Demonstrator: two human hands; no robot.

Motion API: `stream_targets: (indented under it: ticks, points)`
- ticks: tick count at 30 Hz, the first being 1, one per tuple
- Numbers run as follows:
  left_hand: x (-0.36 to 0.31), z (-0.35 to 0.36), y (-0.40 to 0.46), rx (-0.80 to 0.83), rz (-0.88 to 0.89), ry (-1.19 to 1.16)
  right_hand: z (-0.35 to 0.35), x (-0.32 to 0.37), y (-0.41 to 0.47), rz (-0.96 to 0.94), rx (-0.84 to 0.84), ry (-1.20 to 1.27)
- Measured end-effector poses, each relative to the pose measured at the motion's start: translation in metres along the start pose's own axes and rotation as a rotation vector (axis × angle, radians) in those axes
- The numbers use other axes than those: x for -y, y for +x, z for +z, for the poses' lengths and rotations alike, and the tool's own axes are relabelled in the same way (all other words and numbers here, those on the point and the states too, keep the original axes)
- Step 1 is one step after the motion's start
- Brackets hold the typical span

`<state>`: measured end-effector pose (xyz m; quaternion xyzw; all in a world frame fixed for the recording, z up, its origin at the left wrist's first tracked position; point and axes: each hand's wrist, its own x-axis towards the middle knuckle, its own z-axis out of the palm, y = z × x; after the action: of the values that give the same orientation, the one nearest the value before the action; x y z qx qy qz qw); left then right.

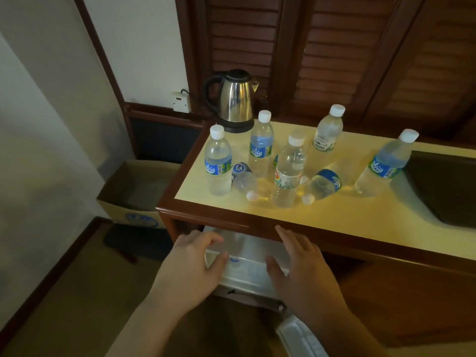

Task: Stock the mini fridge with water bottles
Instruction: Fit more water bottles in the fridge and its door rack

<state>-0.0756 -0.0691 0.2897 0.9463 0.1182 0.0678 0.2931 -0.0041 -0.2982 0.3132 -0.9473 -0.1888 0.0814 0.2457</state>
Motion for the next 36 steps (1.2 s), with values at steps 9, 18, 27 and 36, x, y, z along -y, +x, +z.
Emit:
stream_targets:
  ticks: [9,18,27,36]
  points:
    - [-0.029,-0.007,0.046,-0.12,0.066,-0.023,-0.02,-0.021,0.053,-0.084,-0.219,0.039]
    - [-0.018,-0.072,0.115,-0.305,0.153,-0.081,-0.032,0.024,0.109,-0.256,-0.729,0.145]
    - [0.001,-0.129,0.197,-0.305,0.39,-0.128,-0.017,0.079,0.136,-0.231,-0.862,0.05]
    - [0.018,-0.109,0.217,-0.106,0.501,-0.079,0.054,0.067,0.161,0.284,-0.332,-0.162]
